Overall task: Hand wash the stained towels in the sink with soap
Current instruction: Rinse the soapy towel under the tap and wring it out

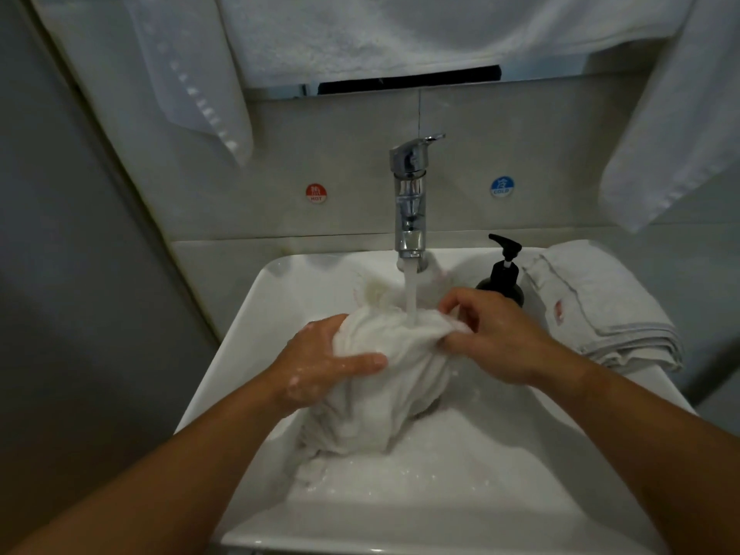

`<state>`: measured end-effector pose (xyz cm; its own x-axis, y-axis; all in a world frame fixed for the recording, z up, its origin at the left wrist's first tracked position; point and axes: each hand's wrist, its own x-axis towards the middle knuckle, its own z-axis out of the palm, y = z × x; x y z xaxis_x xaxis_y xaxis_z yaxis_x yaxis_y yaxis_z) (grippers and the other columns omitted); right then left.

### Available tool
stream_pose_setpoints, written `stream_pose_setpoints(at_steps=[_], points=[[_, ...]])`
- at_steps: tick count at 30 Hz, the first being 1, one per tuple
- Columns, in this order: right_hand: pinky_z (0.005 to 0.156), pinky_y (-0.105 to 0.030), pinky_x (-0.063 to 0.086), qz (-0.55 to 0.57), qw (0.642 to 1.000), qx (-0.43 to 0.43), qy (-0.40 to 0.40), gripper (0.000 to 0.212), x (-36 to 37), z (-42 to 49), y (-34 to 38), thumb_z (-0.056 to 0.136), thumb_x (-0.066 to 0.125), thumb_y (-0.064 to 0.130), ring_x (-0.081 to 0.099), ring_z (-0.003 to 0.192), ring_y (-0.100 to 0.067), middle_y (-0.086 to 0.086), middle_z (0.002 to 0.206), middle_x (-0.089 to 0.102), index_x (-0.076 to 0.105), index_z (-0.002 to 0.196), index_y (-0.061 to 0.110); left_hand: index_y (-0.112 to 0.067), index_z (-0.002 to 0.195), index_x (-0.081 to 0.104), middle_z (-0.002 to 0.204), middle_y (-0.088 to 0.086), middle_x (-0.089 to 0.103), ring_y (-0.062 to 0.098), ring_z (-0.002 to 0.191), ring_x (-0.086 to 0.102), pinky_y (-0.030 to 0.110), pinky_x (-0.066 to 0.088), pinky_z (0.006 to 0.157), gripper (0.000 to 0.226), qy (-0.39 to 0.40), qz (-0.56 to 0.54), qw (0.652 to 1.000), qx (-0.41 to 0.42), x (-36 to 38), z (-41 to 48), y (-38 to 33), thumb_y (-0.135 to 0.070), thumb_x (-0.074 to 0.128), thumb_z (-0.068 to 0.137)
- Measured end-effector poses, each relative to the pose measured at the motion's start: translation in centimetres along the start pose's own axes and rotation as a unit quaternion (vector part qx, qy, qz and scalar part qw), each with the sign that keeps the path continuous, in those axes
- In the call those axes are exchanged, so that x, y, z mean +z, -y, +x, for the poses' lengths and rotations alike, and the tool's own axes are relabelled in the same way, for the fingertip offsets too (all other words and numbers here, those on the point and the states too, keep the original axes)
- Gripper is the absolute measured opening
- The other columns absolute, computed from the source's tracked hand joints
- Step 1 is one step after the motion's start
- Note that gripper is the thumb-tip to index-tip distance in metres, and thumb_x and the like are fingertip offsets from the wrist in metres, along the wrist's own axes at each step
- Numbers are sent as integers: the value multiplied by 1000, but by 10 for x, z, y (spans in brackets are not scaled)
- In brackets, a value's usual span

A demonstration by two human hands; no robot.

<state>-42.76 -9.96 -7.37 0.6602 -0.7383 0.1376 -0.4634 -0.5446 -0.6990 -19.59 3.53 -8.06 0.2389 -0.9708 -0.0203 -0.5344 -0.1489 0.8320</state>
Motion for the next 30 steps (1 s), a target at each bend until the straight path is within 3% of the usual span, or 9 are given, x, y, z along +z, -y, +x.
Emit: stream_pose_setpoints(at_steps=[2, 5, 12, 14, 17, 22, 24, 27, 30], points=[[68, -32, 52, -28, 995, -7, 92, 29, 1, -1, 4, 71, 69, 46, 63, 77, -12, 5, 84, 67, 69, 96, 30, -30, 97, 68, 92, -13, 72, 9, 86, 67, 43, 58, 83, 37, -19, 1, 1000, 25, 1, -1, -3, -44, 89, 70], [74, -35, 54, -17, 986, -30, 165, 40, 8, -1, 14, 67, 66, 59, 64, 78, -7, 5, 86, 69, 69, 90, 26, -33, 96, 61, 91, -16, 68, 7, 84, 63, 36, 55, 77, 35, -12, 48, 996, 80, 8, -1, -9, -44, 87, 74], [71, -23, 48, 33, 994, -85, 55, 5, 8, 1, 13, 93, 71, 32, 63, 80, -2, 13, 85, 70, 74, 94, 28, -37, 113, 49, 101, -19, 61, -2, 86, 58, 11, 41, 65, 67, -14, 124, 990, 65, 11, 0, -14, -61, 87, 63], [76, -21, 48, 24, 997, -72, 14, 10, 0, 4, 10, 94, 69, 31, 64, 85, 0, 11, 90, 72, 75, 99, 24, -41, 122, 53, 110, -21, 63, -2, 97, 59, 14, 45, 76, 80, 22, 136, 989, 55, 7, 4, -12, -79, 78, 56], [72, -23, 48, -9, 998, -57, -14, 11, -12, 4, 6, 94, 68, 32, 62, 82, 1, 10, 85, 71, 75, 92, 23, -33, 96, 68, 91, -14, 72, 3, 83, 65, 27, 54, 74, 62, 16, 130, 990, 43, -1, 5, -8, -83, 73, 59], [55, -30, 38, -85, 992, -7, 92, 34, -21, 1, 4, 79, 61, 45, 48, 53, -5, 10, 55, 52, 53, 59, 18, -25, 66, 56, 67, -9, 61, 7, 62, 54, 24, 44, 59, 37, -7, 28, 999, 44, -3, 6, -13, -51, 80, 79], [57, -36, 40, -88, 987, -9, 135, 45, -17, 1, 6, 71, 55, 61, 50, 57, -9, 6, 60, 53, 57, 65, 16, -27, 67, 55, 67, -10, 60, 2, 61, 52, 20, 42, 58, 34, 20, 64, 996, 57, 1, 5, -18, -47, 73, 88], [73, -28, 50, -76, 980, -5, 186, 68, 1, -3, 11, 66, 63, 84, 62, 82, -2, 13, 93, 68, 69, 108, 31, -27, 70, 50, 69, -7, 57, 3, 60, 49, 17, 40, 54, 34, 3, 108, 990, 94, 14, 8, -25, -45, 70, 91], [68, -30, 50, -44, 984, -46, 168, 43, 15, 0, 14, 75, 75, 67, 62, 72, -5, 10, 80, 68, 67, 91, 27, -28, 78, 52, 74, -8, 62, 4, 64, 53, 21, 44, 57, 30, -39, 63, 990, 118, 23, 13, -34, -46, 75, 86]])
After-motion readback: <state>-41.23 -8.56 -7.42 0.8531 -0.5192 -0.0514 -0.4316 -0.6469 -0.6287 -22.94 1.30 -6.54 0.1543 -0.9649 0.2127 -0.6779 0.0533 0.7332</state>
